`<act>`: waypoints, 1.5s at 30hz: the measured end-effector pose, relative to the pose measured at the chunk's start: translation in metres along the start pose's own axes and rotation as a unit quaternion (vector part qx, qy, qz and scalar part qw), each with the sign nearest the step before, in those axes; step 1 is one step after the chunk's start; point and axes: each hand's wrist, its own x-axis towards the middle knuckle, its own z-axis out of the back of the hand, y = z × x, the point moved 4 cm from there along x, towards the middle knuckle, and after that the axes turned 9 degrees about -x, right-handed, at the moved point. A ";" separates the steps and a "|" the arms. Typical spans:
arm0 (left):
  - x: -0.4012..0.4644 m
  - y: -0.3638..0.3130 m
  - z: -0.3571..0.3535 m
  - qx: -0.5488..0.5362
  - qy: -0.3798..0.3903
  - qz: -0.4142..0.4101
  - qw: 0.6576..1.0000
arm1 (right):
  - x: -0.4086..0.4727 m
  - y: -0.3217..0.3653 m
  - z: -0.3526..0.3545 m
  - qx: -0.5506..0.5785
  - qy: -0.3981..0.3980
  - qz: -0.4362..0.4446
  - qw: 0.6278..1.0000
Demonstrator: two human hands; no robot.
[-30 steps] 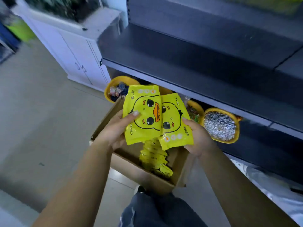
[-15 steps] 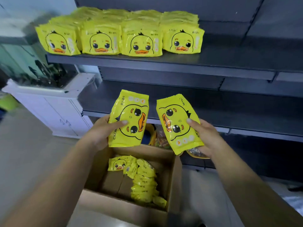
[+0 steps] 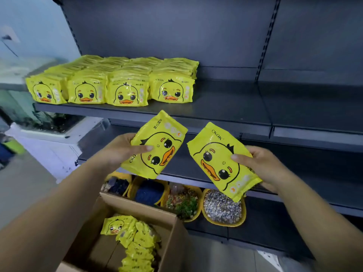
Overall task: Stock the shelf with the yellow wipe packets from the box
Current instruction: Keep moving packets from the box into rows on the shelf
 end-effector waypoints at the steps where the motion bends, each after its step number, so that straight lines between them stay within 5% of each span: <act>1: 0.001 -0.007 -0.005 0.016 -0.007 -0.001 1.000 | 0.001 0.003 0.009 -0.013 0.006 0.005 1.000; 10: 0.018 -0.082 -0.017 0.171 -0.055 -0.038 0.983 | 0.015 0.039 0.044 -0.114 0.048 0.056 0.991; 19: 0.109 -0.146 -0.014 0.422 -0.039 -0.107 0.900 | 0.068 0.075 0.050 -0.187 0.053 0.072 0.978; 32: 0.245 -0.145 -0.007 0.475 0.051 -0.186 0.859 | 0.178 0.115 0.034 -0.271 0.047 0.060 0.960; 45: 0.245 -0.123 0.044 0.448 0.008 -0.271 0.852 | 0.235 0.119 0.000 -0.350 0.148 0.115 0.918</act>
